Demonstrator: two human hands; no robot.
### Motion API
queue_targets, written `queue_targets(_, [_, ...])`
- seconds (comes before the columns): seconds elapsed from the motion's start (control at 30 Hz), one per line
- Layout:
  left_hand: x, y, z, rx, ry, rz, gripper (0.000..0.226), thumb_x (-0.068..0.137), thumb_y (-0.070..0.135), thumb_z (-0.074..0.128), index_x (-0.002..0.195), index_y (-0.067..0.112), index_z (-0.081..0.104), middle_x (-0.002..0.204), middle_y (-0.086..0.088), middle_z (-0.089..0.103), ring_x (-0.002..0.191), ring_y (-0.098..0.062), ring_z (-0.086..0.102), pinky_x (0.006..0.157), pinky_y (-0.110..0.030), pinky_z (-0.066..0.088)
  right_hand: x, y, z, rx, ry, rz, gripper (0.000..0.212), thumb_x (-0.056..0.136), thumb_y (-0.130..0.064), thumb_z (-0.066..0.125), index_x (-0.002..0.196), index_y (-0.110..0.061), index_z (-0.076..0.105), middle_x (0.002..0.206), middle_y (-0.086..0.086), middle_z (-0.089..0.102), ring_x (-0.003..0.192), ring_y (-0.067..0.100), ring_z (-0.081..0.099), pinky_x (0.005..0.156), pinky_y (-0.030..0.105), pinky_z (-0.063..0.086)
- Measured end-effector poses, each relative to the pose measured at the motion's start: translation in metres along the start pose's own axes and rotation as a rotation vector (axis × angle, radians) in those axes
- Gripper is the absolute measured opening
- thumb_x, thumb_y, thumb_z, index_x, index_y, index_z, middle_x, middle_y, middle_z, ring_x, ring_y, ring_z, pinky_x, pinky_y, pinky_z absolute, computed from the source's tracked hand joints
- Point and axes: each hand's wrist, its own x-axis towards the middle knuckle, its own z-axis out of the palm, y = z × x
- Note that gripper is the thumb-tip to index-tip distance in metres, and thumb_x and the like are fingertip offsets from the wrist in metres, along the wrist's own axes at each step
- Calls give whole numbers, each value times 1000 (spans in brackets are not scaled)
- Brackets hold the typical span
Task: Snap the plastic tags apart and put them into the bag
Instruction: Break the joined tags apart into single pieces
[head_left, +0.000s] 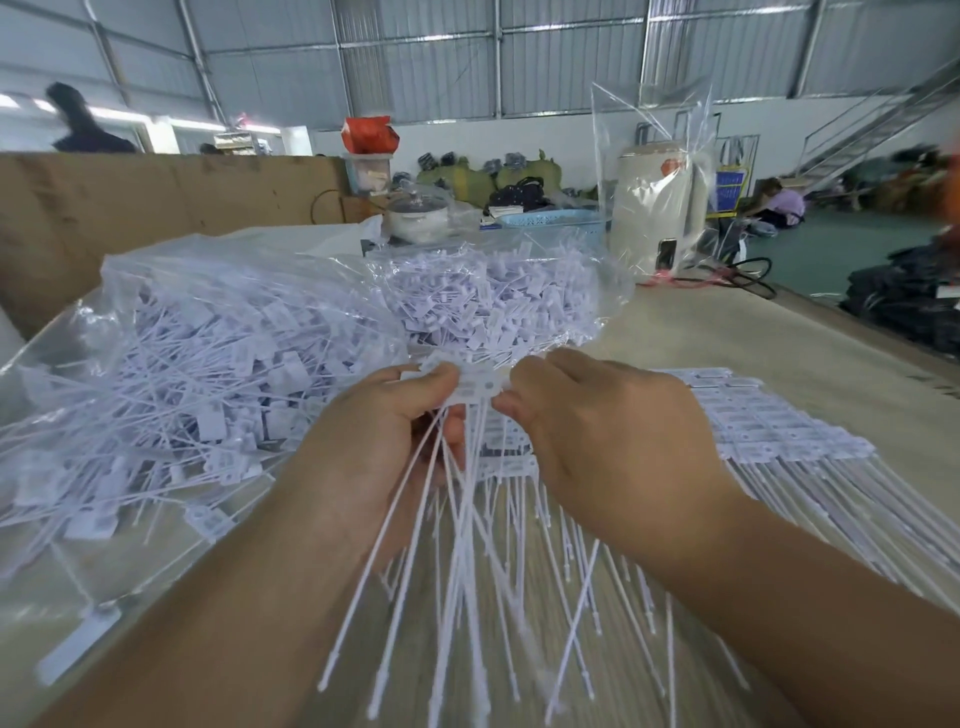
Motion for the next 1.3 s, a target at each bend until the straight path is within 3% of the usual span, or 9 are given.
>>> queue_targets(0.17, [-2, -3, 0, -25, 18, -5, 11, 93, 6, 58, 86, 2, 64, 53, -6, 59, 39, -11, 53, 39, -22, 45, 1, 0, -3, 13, 20, -21, 36, 94, -27, 46, 63, -10, 52, 52, 2, 45, 38, 24, 38, 42, 23, 21])
queue_targets(0.4, [-16, -8, 2, 171, 30, 364, 12, 91, 21, 65, 81, 24, 72, 66, -2, 67, 53, -11, 60, 51, -23, 50, -3, -3, -3, 84, 196, 37, 32, 93, -22, 51, 63, -10, 51, 53, 2, 45, 40, 24, 39, 35, 29, 32])
queue_targets(0.63, [-19, -12, 15, -307, -169, 43, 14, 82, 16, 65, 92, 7, 63, 66, -6, 65, 54, -15, 60, 54, -27, 54, -6, -8, -5, 275, 289, 148, 36, 95, -23, 51, 62, -10, 45, 53, -4, 37, 42, 23, 38, 38, 31, 33])
queue_targets(0.83, [-4, -17, -3, -141, 53, 89, 12, 92, 17, 62, 86, 12, 71, 69, -8, 68, 56, -17, 65, 53, -29, 54, -3, 6, -7, 523, 89, 191, 37, 97, -39, 48, 68, -18, 40, 49, -9, 31, 43, 12, 34, 41, 31, 31])
queue_targets(0.9, [1, -15, -14, 74, 93, 190, 19, 93, 19, 63, 77, 22, 73, 74, -8, 71, 62, -18, 67, 58, -32, 52, -6, 8, -7, 544, -57, 170, 29, 96, -50, 43, 91, -23, 50, 49, -5, 43, 49, 13, 47, 43, 26, 34])
queue_targets(0.97, [-1, -12, -16, 208, 9, 257, 9, 90, 20, 66, 84, 20, 72, 78, -10, 72, 65, -20, 68, 59, -33, 53, -8, 7, -6, 540, -182, 166, 42, 94, -58, 38, 123, -28, 42, 59, -5, 58, 69, 15, 60, 50, 28, 42])
queue_targets(1.03, [-7, -13, -11, 319, -141, 271, 6, 85, 23, 69, 88, 18, 70, 74, -9, 71, 62, -18, 68, 58, -31, 54, -7, 8, -4, 521, -262, 134, 59, 88, -61, 36, 137, -28, 29, 65, -6, 62, 67, 13, 60, 55, 31, 46])
queue_targets(1.2, [-14, -13, -1, 384, -223, 263, 5, 85, 21, 72, 88, 17, 70, 64, -4, 67, 57, -16, 64, 61, -33, 54, -5, 16, -4, 464, -402, 91, 69, 87, -63, 33, 144, -27, 21, 71, -13, 57, 59, 2, 51, 54, 29, 40])
queue_targets(1.3, [-14, -14, -1, 430, -236, 236, 33, 67, 33, 77, 90, 12, 68, 68, -4, 70, 59, -14, 64, 56, -27, 52, -7, 15, -3, 384, -483, 88, 72, 85, -61, 28, 147, -29, 10, 79, -11, 61, 65, 7, 57, 60, 34, 48])
